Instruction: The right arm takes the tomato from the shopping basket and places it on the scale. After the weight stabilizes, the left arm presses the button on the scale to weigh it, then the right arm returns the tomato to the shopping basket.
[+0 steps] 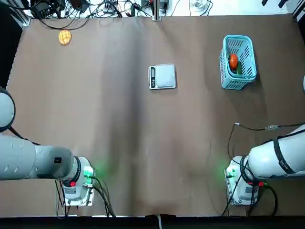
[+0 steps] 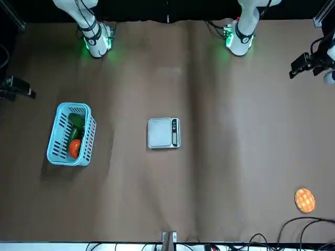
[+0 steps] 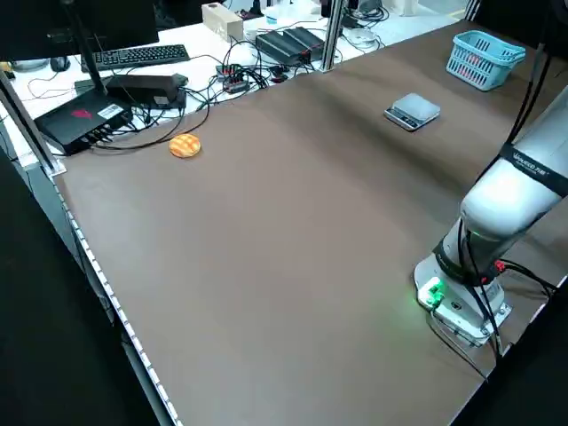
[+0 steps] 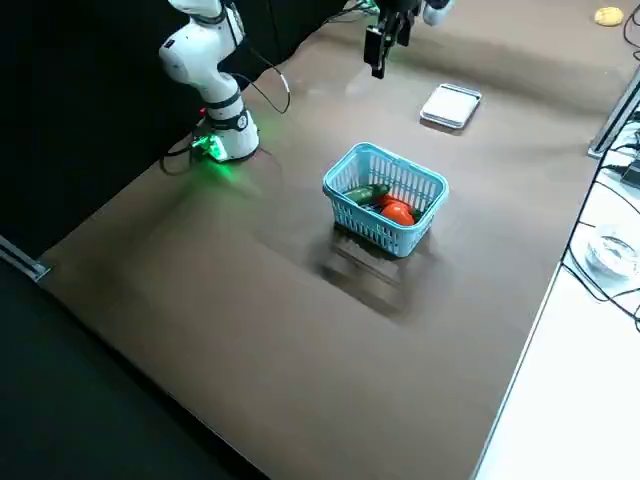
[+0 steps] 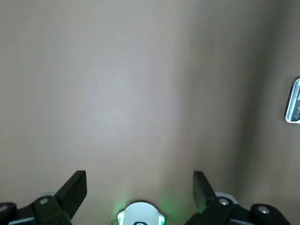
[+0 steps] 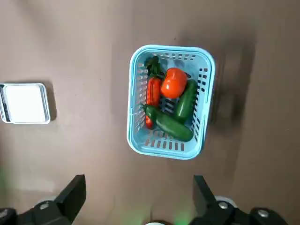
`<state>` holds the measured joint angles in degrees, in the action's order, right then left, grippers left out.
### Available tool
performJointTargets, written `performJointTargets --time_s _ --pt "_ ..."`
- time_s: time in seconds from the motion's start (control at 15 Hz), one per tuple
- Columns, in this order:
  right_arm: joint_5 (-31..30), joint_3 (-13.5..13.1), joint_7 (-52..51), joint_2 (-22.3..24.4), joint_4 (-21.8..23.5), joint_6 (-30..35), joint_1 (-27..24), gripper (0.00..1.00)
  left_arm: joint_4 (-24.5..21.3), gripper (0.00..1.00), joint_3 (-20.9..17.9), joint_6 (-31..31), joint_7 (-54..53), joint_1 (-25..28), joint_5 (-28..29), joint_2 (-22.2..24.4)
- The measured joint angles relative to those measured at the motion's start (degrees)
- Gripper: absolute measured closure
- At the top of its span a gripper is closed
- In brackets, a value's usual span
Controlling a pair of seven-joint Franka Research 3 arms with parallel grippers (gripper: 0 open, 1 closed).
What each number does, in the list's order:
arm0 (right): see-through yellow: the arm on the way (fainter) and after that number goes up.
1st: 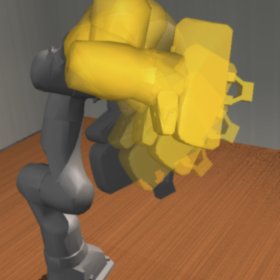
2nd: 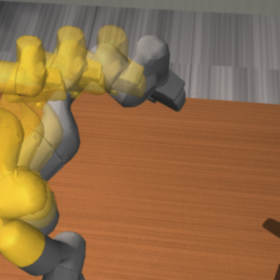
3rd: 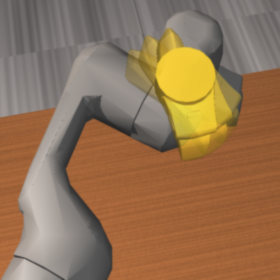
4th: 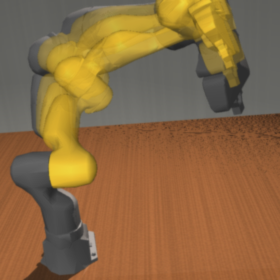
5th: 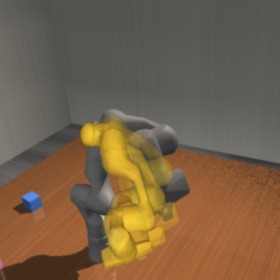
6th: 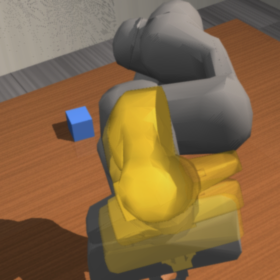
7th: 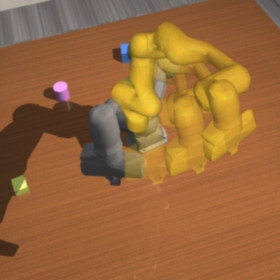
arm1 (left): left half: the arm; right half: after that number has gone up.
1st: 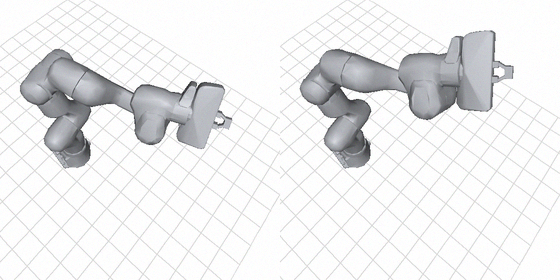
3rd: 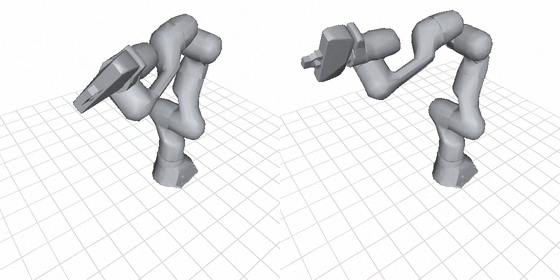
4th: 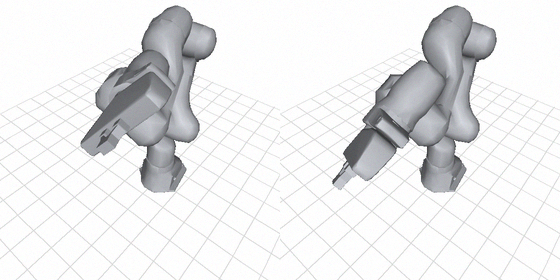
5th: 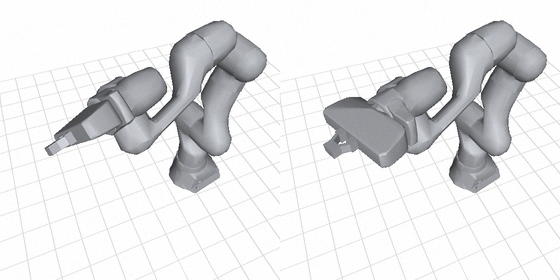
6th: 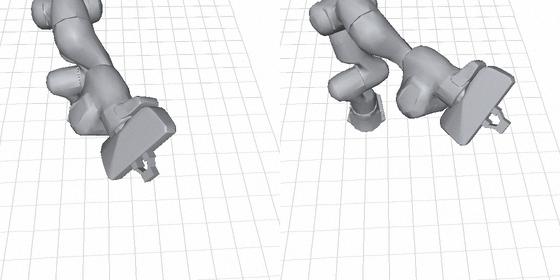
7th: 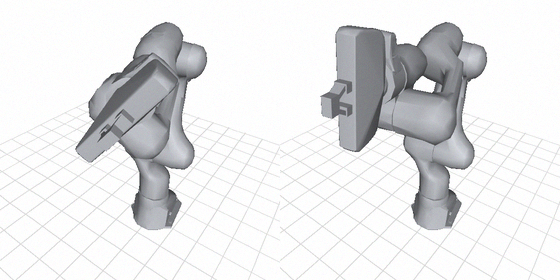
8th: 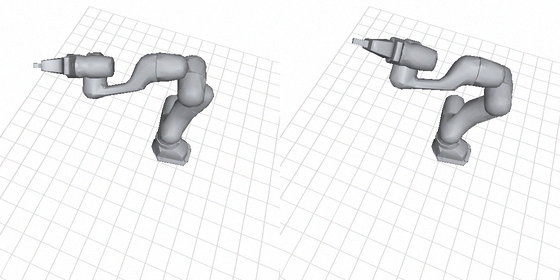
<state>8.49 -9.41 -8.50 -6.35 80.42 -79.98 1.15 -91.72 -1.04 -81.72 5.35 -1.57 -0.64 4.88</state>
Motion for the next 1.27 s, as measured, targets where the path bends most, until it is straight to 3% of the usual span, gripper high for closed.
performJointTargets --time_s 0.4,0.73,1.27 --pt "-5.68 2.88 0.33 2.94 1.29 -0.56 0.88 0.0 0.01 0.0 -0.01 0.0 0.27 1.22 -0.75 0.0" --pt "-6.34 2.81 0.34 7.37 8.19 -3.87 0.86 0.0 0.01 0.0 -0.01 0.0 0.33 1.22 -0.75 0.0" --pt "-6.37 2.68 0.33 7.76 9.31 -5.33 0.09 0.0 0.01 0.0 -0.01 0.0 0.32 1.23 -0.75 0.0"
